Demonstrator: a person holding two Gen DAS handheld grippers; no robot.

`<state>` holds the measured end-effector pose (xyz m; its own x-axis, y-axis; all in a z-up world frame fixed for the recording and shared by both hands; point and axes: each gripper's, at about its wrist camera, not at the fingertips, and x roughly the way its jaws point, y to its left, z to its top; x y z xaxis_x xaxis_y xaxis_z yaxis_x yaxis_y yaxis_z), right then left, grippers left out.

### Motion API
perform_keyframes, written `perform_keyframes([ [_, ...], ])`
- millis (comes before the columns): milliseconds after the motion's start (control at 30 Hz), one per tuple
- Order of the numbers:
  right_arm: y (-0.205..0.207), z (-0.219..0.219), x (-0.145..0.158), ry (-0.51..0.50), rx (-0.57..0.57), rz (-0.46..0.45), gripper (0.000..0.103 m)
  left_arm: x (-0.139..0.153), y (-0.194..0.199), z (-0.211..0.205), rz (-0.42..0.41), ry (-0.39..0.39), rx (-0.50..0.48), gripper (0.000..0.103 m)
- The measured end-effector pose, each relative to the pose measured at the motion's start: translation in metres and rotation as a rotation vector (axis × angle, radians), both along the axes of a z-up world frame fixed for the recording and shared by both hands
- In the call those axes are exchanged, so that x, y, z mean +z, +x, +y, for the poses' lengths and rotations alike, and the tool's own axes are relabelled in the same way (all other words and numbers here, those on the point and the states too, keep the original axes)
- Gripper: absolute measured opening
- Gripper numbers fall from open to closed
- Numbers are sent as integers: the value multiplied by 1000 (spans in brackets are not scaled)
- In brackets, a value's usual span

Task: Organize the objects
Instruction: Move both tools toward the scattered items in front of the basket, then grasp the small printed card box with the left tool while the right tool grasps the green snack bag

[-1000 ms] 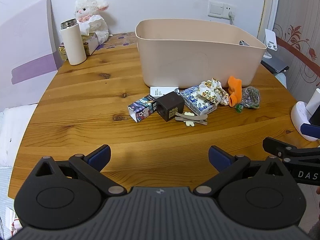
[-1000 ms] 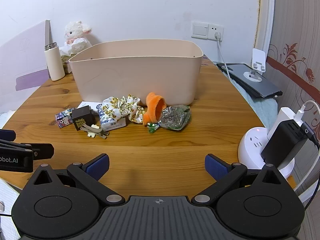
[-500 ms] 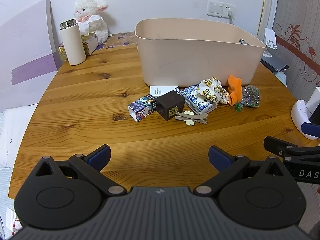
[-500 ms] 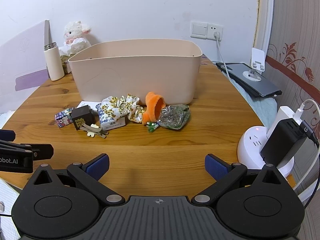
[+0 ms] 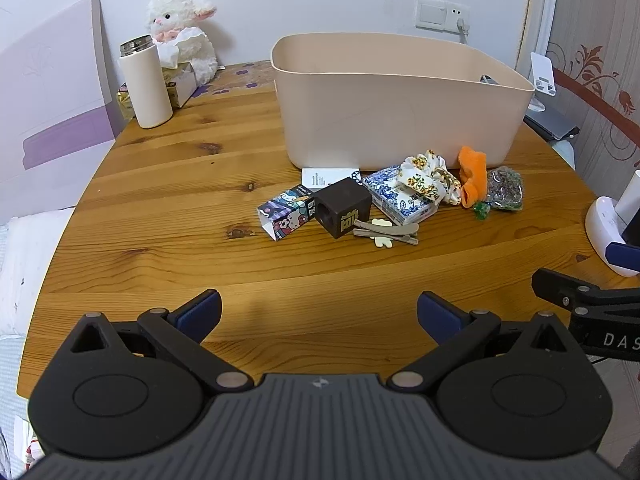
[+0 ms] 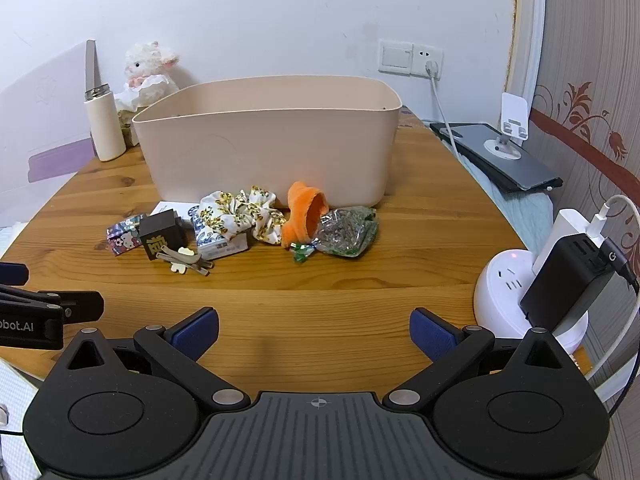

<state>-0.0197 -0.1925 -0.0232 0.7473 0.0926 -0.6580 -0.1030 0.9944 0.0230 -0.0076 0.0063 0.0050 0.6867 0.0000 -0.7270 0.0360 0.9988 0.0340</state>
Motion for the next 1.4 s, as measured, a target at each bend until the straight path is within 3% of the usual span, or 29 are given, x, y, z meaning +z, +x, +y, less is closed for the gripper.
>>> perform_keyframes([
  [633, 14, 1, -4, -7, -20, 17, 103, -9, 19, 9, 28, 1, -2, 103],
  [1400, 71, -5, -28, -82, -73, 39, 103, -33, 84, 42, 33, 52, 25, 103],
])
